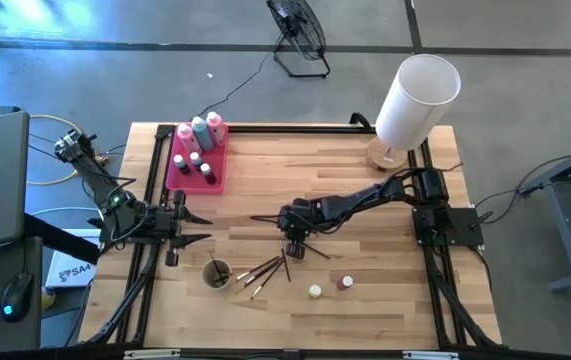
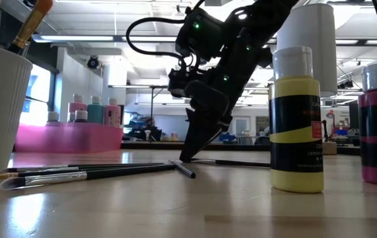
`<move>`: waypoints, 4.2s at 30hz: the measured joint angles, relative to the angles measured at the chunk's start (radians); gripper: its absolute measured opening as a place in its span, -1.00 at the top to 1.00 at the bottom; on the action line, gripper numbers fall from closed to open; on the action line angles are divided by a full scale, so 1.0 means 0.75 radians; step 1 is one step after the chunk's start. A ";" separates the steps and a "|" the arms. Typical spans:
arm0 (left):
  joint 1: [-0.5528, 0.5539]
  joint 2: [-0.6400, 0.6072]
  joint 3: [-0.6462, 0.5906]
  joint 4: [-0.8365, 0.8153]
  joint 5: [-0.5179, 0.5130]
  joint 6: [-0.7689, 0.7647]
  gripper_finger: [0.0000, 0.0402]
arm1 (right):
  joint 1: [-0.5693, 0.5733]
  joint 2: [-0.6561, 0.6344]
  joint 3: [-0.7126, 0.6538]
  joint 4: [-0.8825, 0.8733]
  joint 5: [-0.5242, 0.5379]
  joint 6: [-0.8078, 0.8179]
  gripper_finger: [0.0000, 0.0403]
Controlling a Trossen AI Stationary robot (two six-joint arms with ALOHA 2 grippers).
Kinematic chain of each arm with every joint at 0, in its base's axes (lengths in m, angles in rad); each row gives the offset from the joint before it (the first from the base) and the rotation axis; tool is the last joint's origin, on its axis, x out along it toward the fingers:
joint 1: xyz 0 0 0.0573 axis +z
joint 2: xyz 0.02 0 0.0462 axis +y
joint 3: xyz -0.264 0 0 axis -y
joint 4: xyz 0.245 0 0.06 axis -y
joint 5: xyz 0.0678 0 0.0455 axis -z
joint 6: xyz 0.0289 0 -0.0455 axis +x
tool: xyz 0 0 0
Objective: Pick & Place Paint Supplies
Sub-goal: Put the silver paintbrush into the light brown cup
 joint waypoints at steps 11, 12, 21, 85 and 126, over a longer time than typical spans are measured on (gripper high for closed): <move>0.000 0.000 0.000 0.000 0.001 0.000 0.34 | -0.023 -0.019 -0.003 0.019 -0.102 0.004 0.98; 0.000 0.000 0.000 0.001 0.001 0.000 0.34 | -0.024 -0.019 -0.004 0.024 -0.122 0.004 0.98; 0.000 0.000 0.000 0.001 0.001 0.000 0.34 | -0.024 -0.114 -0.003 0.078 -0.149 -0.039 0.98; 0.962 0.962 0.032 1.281 1.132 -0.194 0.34 | 0.014 -0.593 0.000 0.741 -0.034 -0.566 0.98; 0.960 1.117 0.195 1.249 1.134 -0.138 0.91 | 0.013 -0.594 0.001 0.699 -0.023 -0.566 0.98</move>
